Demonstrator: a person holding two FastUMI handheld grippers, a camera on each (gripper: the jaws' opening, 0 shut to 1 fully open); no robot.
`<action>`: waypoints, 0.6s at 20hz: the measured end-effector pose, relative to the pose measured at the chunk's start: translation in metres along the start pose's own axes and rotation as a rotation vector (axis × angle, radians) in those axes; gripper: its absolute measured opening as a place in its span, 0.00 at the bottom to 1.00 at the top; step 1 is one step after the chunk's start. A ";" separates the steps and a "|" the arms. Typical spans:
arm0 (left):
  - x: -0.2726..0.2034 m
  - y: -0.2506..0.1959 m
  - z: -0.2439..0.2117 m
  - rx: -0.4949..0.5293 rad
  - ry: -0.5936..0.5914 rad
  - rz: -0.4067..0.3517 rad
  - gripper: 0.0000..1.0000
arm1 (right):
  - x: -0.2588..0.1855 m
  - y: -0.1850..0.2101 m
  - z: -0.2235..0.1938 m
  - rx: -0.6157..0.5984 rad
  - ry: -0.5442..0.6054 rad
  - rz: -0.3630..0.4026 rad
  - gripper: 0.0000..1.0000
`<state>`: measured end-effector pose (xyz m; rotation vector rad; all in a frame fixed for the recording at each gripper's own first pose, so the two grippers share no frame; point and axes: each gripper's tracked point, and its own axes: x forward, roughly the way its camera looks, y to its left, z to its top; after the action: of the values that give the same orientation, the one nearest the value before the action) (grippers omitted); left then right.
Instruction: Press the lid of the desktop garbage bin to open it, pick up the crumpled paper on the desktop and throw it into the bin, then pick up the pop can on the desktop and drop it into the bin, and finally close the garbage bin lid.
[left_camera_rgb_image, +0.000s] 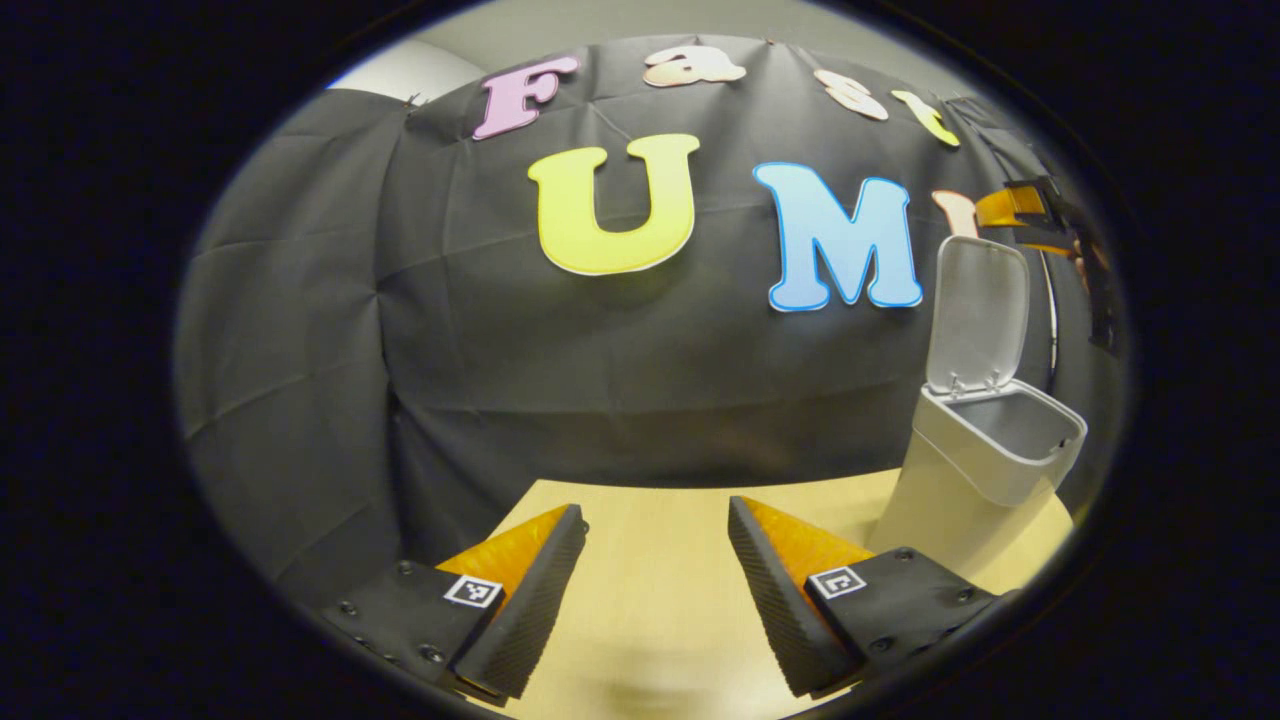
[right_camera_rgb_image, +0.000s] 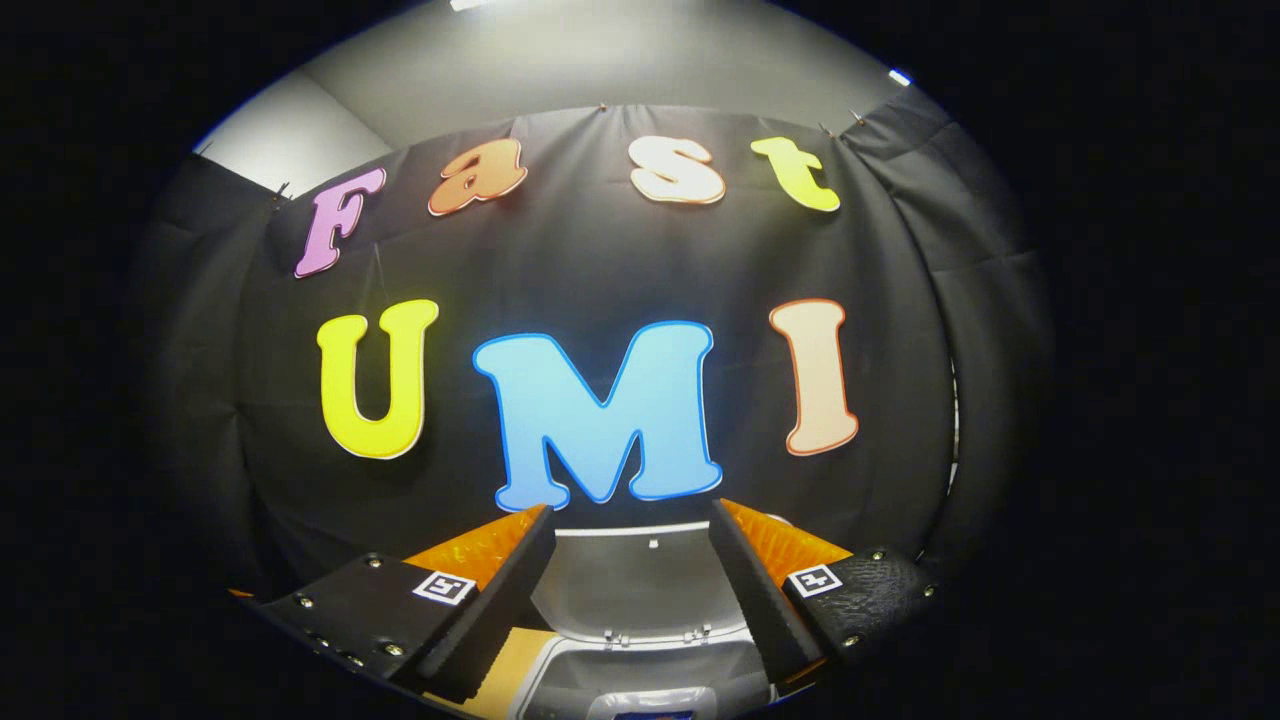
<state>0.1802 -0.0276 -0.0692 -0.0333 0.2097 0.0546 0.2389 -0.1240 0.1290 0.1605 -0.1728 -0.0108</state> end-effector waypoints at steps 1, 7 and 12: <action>0.000 0.000 -0.002 0.000 0.003 0.002 0.95 | 0.003 0.000 0.005 -0.024 -0.018 -0.003 0.98; 0.000 0.007 -0.002 -0.009 0.005 0.013 0.96 | 0.034 -0.002 0.007 -0.122 -0.039 -0.053 0.98; -0.003 0.021 0.007 -0.022 -0.013 0.034 0.96 | 0.046 -0.012 -0.021 -0.102 0.058 -0.078 0.98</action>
<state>0.1778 -0.0065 -0.0622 -0.0513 0.1966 0.0905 0.2882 -0.1336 0.1144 0.0662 -0.1079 -0.0925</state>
